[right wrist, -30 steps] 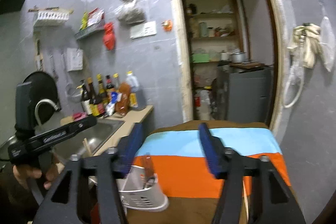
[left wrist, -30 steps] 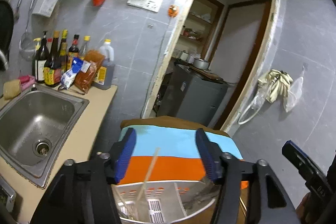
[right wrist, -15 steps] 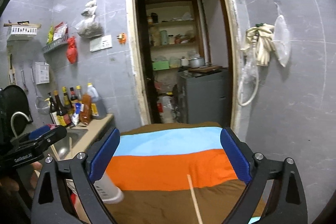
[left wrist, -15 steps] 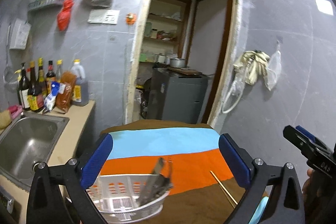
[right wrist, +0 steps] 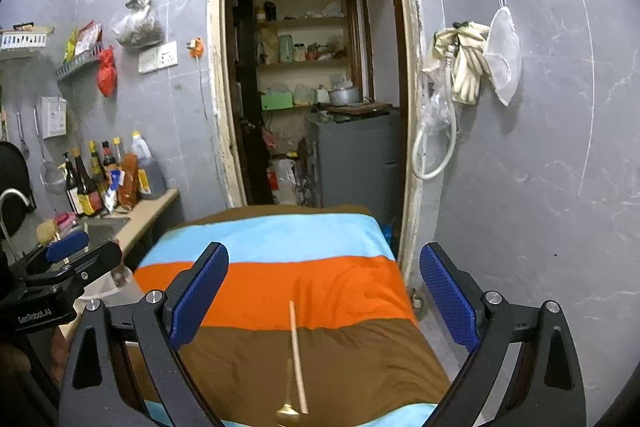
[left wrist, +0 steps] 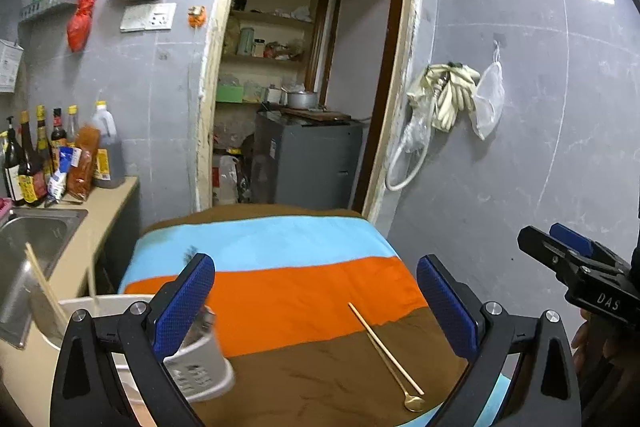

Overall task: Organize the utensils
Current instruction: 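Move both grippers down to the gold spoon and last chopstick on the blanket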

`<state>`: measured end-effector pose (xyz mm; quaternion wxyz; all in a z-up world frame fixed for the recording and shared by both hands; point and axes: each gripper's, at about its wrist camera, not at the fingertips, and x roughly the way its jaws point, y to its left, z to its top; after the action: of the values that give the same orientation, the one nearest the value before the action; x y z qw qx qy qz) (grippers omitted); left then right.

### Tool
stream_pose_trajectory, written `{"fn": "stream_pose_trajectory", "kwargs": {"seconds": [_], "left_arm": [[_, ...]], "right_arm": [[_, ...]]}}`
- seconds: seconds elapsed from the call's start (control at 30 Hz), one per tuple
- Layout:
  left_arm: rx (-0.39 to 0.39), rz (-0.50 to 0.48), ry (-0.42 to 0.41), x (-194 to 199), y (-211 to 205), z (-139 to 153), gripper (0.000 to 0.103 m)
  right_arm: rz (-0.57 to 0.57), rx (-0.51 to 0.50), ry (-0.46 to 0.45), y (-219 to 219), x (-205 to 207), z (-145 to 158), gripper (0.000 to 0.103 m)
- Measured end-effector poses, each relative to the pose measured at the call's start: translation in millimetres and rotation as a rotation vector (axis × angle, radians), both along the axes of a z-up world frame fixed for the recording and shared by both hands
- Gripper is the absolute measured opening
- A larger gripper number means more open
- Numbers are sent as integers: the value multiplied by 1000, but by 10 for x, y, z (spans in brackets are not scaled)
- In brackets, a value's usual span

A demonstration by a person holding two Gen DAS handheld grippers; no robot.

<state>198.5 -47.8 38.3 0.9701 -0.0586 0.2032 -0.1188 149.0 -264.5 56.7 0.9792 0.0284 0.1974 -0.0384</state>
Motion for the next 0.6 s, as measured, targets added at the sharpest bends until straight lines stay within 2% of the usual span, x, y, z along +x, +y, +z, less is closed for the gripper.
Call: {"fn": "stream_pose_trajectory", "kwargs": {"seconds": [0.27,0.4,0.6], "left_arm": [[-9,-14,77,141,-281,-374,102],[-12,-10,134,208,-362,-597,102],[-29,13,267,372,-393,-958,102]], "right_arm": [[4,-12,82,-315,80,-365,94],[19,-12,157,-423,157,-666,94],[80,10,295,-436,312,-1224,94]]}}
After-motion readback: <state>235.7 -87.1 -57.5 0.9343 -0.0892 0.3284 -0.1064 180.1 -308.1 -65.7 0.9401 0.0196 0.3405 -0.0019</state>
